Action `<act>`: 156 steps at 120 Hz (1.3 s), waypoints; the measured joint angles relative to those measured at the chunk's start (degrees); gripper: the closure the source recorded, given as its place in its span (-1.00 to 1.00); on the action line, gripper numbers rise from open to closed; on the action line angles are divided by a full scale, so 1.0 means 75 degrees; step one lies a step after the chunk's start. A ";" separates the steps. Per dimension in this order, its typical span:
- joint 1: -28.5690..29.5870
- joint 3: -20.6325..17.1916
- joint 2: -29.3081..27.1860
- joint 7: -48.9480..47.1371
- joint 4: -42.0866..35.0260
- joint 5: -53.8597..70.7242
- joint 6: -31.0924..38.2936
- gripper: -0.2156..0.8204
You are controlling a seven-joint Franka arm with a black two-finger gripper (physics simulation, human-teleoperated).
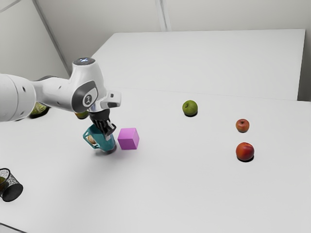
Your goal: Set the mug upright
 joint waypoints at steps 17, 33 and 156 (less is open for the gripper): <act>-0.0004 -0.0001 0.0079 -0.0057 0.0054 -0.0015 0.0051 0.93; -0.0011 -0.0001 0.0109 -0.0100 0.0060 -0.0030 0.0075 0.93; -0.0037 -0.0118 -0.0420 -0.0255 0.0697 -0.0138 -0.0325 0.00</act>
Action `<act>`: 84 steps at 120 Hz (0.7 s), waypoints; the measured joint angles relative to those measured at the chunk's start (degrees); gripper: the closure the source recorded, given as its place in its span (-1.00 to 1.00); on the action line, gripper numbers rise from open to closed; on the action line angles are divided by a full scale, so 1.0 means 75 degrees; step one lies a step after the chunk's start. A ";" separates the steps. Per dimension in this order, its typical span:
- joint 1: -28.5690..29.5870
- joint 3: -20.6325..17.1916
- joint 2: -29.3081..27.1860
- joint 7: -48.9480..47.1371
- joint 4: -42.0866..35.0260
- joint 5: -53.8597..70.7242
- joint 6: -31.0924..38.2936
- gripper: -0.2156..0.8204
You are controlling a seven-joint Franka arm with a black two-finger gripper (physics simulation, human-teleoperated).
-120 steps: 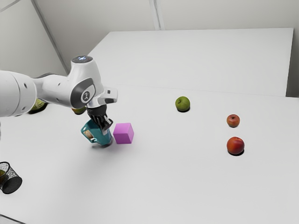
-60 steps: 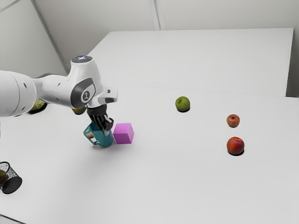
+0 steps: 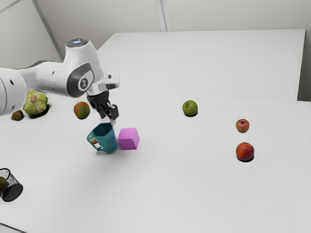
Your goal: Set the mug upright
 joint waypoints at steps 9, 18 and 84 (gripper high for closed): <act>0.0002 0.0004 -0.0094 -0.0004 0.0252 -0.0114 -0.0251 -0.17; 0.0036 0.0005 -0.0143 0.0001 0.0921 -0.0176 -0.0685 -0.29; 0.0746 -0.0660 0.0017 0.0261 0.3675 -0.0272 -0.3359 -0.56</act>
